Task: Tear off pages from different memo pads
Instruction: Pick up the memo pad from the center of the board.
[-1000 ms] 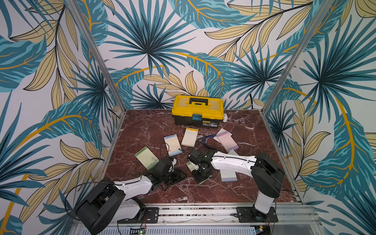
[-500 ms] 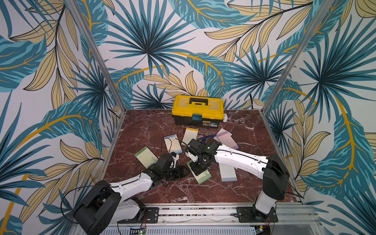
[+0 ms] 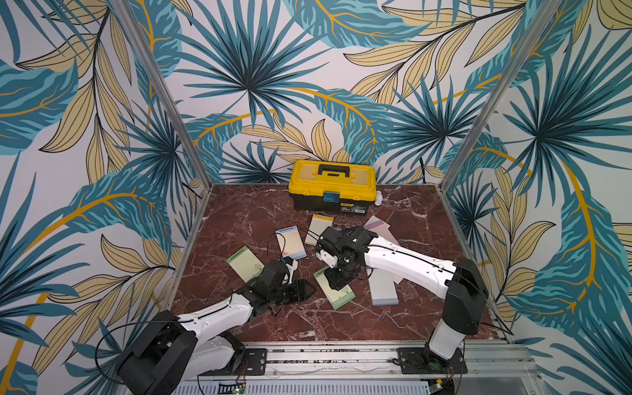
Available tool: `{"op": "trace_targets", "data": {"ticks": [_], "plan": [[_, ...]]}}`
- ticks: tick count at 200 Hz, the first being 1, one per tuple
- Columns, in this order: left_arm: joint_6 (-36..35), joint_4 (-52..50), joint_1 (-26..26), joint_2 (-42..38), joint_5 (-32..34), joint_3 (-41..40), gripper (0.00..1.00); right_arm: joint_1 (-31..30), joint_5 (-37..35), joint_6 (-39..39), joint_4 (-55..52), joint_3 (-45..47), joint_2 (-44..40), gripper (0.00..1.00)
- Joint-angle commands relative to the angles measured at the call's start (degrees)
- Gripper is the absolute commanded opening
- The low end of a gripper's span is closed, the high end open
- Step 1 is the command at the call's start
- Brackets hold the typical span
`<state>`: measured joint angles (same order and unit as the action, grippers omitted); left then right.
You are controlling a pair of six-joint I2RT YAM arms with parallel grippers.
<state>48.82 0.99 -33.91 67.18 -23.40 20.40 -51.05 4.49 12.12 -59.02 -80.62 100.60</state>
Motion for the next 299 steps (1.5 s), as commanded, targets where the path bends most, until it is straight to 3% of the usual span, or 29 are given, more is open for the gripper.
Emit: {"op": "trace_targets", "data": {"ticks": [1, 57, 119, 161, 206, 299], "plan": [[-0.5, -4.7, 0.7, -0.4, 1.9, 1.3, 0.64, -1.1, 0.0, 3.1, 2.5, 3.4, -0.8, 0.57], [1.4, -4.2, 1.0, -3.1, 1.5, -0.7, 0.63, -4.5, -3.6, 12.0, 5.6, 4.7, 2.1, 0.54], [2.1, -4.0, 1.1, -5.5, 1.2, -3.1, 0.62, -6.2, -6.9, 14.5, 4.5, 4.1, 6.2, 0.58], [2.3, -3.6, 1.2, -5.7, 1.1, -3.5, 0.62, -6.8, -7.0, 14.8, 5.0, 3.6, 8.4, 0.45], [2.3, -3.3, 1.3, -5.5, 0.9, -3.7, 0.62, -7.2, -7.3, 15.1, 5.5, 3.4, 9.4, 0.45], [2.8, -2.3, 1.3, -5.7, 0.6, -4.5, 0.61, -7.7, -10.1, 15.4, 4.1, 2.5, 9.9, 0.32]]}}
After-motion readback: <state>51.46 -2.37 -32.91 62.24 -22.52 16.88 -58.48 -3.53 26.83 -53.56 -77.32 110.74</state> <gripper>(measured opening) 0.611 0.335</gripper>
